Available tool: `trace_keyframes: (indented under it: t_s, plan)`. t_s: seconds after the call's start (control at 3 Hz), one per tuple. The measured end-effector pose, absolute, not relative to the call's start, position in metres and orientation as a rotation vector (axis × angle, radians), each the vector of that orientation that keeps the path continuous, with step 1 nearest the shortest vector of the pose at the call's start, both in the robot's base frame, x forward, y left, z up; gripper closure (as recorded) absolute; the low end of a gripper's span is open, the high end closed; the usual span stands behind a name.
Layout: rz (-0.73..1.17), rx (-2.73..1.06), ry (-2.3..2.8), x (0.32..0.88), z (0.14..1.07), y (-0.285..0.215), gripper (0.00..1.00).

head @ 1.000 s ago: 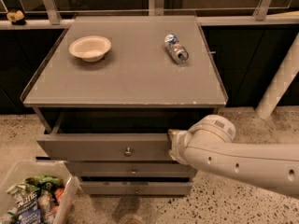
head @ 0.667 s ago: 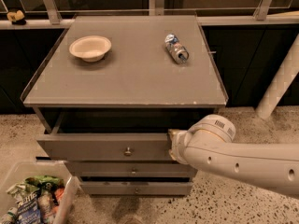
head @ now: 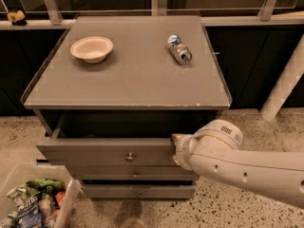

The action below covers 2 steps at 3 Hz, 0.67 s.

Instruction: Open top drawer

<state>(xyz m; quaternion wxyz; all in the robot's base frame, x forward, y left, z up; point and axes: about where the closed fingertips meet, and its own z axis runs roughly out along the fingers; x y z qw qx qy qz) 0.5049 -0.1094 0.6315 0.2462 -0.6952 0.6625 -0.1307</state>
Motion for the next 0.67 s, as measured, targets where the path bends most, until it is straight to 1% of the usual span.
trace_keyframes:
  t_s: [0.67]
  plan:
    - [-0.367,-1.891,1.766,0.4943,0.6367,-0.1099,1.00]
